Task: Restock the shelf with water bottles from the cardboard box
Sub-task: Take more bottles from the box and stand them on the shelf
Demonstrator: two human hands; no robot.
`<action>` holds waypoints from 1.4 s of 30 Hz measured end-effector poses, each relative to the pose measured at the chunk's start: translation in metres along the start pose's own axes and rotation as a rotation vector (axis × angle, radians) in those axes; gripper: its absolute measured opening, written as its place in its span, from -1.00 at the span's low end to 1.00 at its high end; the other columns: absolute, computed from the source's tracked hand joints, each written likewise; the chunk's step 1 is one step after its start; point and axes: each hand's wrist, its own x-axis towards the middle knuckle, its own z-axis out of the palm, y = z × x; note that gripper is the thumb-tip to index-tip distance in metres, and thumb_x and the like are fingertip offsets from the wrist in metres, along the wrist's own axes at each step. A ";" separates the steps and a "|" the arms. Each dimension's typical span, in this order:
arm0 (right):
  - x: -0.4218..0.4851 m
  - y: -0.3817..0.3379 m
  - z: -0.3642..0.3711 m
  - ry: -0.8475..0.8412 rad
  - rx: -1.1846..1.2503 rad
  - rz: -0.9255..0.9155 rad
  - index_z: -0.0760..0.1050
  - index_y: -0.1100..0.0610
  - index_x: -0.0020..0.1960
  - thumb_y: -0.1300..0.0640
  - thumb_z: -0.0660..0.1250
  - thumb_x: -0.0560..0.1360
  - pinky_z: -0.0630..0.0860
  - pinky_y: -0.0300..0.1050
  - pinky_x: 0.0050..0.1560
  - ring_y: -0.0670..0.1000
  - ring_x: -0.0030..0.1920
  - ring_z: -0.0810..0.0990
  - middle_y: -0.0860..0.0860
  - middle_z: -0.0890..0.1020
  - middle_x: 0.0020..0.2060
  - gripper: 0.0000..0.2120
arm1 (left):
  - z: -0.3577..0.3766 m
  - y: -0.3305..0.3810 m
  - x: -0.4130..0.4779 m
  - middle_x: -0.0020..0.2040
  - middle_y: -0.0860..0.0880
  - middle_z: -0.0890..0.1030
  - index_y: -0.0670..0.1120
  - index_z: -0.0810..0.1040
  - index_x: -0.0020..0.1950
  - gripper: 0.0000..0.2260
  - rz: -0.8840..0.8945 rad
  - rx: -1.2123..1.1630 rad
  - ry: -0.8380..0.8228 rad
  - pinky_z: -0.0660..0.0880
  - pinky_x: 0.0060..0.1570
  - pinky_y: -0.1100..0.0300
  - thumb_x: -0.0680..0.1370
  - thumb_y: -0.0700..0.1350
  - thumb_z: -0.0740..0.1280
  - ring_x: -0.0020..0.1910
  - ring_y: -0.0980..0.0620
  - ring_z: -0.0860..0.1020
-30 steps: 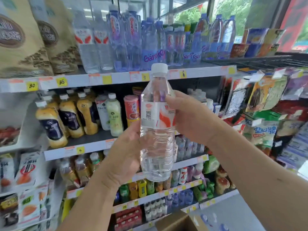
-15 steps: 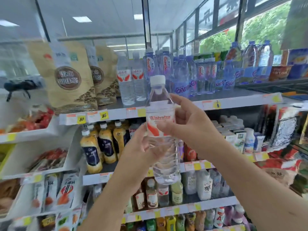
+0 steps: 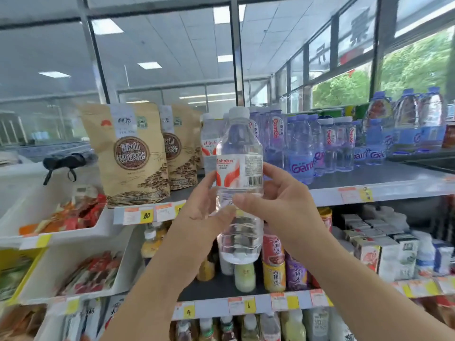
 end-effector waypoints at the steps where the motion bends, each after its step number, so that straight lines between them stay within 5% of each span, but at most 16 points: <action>1: 0.005 0.000 0.006 0.024 -0.030 -0.020 0.55 -0.26 0.14 0.09 0.58 0.34 0.63 -0.02 -0.01 -0.04 -0.04 0.72 -0.08 0.74 -0.05 -0.54 | -0.004 0.001 0.003 0.37 0.26 0.50 0.33 0.26 0.48 -0.32 0.010 0.071 -0.055 0.51 0.21 0.04 0.45 0.05 0.50 0.39 0.20 0.43; 4: 0.018 0.003 0.029 0.104 -0.076 -0.053 0.51 -0.37 0.09 0.05 0.58 0.30 0.62 -0.27 -0.13 -0.12 -0.07 0.71 -0.14 0.73 -0.08 -0.50 | -0.011 0.001 0.016 0.31 0.40 0.47 0.52 0.15 0.41 -0.20 0.065 0.204 -0.062 0.63 -0.11 0.23 0.37 0.06 0.54 0.24 0.34 0.50; 7: 0.028 0.013 0.039 0.169 -0.104 -0.011 0.48 -0.42 0.10 -0.08 0.52 0.33 0.59 -0.28 -0.22 -0.13 -0.06 0.70 -0.16 0.72 -0.06 -0.57 | -0.023 -0.011 0.029 0.21 0.37 0.56 0.58 0.14 0.36 -0.14 0.019 0.118 0.026 0.63 -0.11 0.23 0.30 0.07 0.59 0.14 0.33 0.57; 9: 0.032 0.018 0.032 0.129 -0.058 0.096 0.49 -0.33 0.20 -0.12 0.45 0.38 0.53 -0.25 -0.26 -0.07 -0.05 0.70 -0.12 0.71 -0.02 -0.59 | -0.036 -0.027 0.036 0.12 0.27 0.63 0.60 0.15 0.32 -0.12 -0.052 -0.011 -0.005 0.65 -0.05 0.10 0.25 0.08 0.61 0.13 0.19 0.62; 13: 0.046 0.024 0.024 -0.092 0.267 0.240 0.61 0.10 0.19 0.15 0.48 0.35 0.57 -0.20 -0.37 0.07 -0.21 0.71 0.14 0.71 -0.05 -0.60 | -0.045 -0.048 0.050 0.14 0.09 0.67 0.33 0.37 0.30 -0.37 -0.075 -0.059 -0.195 0.58 0.11 -0.07 0.31 0.06 0.55 0.14 0.02 0.64; 17: 0.064 0.031 0.029 0.087 0.023 0.151 0.66 0.03 0.03 0.05 0.58 0.24 0.61 0.00 -0.13 0.11 -0.12 0.73 0.10 0.73 -0.08 -0.64 | -0.047 -0.052 0.061 0.35 0.38 0.44 0.52 0.41 0.25 -0.53 -0.051 -0.089 -0.250 0.47 0.22 0.21 0.44 0.13 0.47 0.32 0.40 0.40; 20: 0.077 0.032 0.039 0.252 -0.198 0.100 0.64 -0.04 0.01 -0.08 0.60 0.19 0.64 -0.05 -0.05 0.02 -0.08 0.72 -0.01 0.73 -0.10 -0.59 | -0.051 -0.052 0.071 0.42 0.52 0.17 0.60 0.09 0.37 -0.20 -0.059 0.050 -0.164 0.29 0.38 0.15 0.29 0.35 0.50 0.34 0.57 0.17; 23: 0.088 0.033 0.051 0.375 -0.291 0.083 0.61 -0.05 -0.02 -0.13 0.59 0.18 0.66 0.01 -0.01 -0.05 -0.14 0.71 -0.06 0.72 -0.15 -0.58 | -0.045 -0.044 0.078 0.32 0.55 0.17 0.61 -0.03 0.37 -0.11 0.023 0.182 -0.049 0.27 0.25 0.24 0.31 0.28 0.54 0.24 0.63 0.18; 26: 0.094 0.034 0.056 0.393 -0.369 0.049 0.56 -0.14 0.02 -0.17 0.57 0.21 0.63 -0.04 -0.02 -0.17 -0.14 0.69 -0.17 0.70 -0.14 -0.58 | -0.040 -0.043 0.087 0.35 0.33 0.42 0.46 0.17 0.44 -0.17 0.124 0.235 0.032 0.45 0.17 0.23 0.33 0.15 0.58 0.29 0.34 0.43; 29: 0.098 0.031 0.050 0.301 -0.371 -0.029 0.52 -0.23 0.09 -0.20 0.54 0.28 0.56 -0.18 -0.05 -0.22 -0.09 0.67 -0.23 0.69 -0.10 -0.59 | -0.043 -0.040 0.095 0.23 0.32 0.55 0.46 0.35 0.33 -0.33 0.159 0.206 0.041 0.56 -0.02 0.28 0.38 0.04 0.58 0.18 0.29 0.53; 33: 0.105 0.031 0.037 0.204 -0.484 -0.019 0.49 -0.30 0.12 -0.25 0.49 0.29 0.49 -0.38 -0.12 -0.34 -0.05 0.60 -0.34 0.65 -0.05 -0.57 | -0.042 -0.037 0.113 0.18 0.23 0.64 0.32 0.46 0.31 -0.42 0.138 0.149 0.019 0.55 0.03 0.22 0.43 -0.18 0.50 0.17 0.22 0.60; 36: 0.118 0.038 0.032 0.242 -0.602 0.006 0.50 -0.25 0.04 -0.29 0.45 0.22 0.46 -0.34 -0.17 -0.35 -0.11 0.58 -0.33 0.64 -0.12 -0.58 | -0.035 -0.039 0.130 0.12 0.15 0.68 0.20 0.49 0.30 -0.40 0.139 0.173 0.029 0.56 -0.04 0.33 0.45 -0.39 0.40 0.10 0.19 0.64; 39: 0.137 0.044 0.023 0.280 -0.712 0.017 0.51 -0.16 -0.02 -0.24 0.47 0.20 0.40 -0.41 -0.28 -0.33 -0.20 0.57 -0.28 0.63 -0.24 -0.60 | -0.031 -0.042 0.145 0.08 0.12 0.68 0.07 0.48 0.32 -0.44 0.094 0.162 0.017 0.52 -0.16 0.45 0.45 -0.44 0.40 0.03 0.27 0.64; 42: 0.152 0.058 0.016 0.292 -0.729 0.016 0.52 -0.14 -0.02 -0.21 0.48 0.21 0.37 -0.46 -0.30 -0.36 -0.20 0.56 -0.28 0.63 -0.25 -0.61 | -0.033 -0.045 0.156 0.07 0.25 0.65 0.23 0.43 0.30 -0.41 0.064 0.261 0.023 0.43 -0.19 0.57 0.44 -0.31 0.47 0.01 0.45 0.56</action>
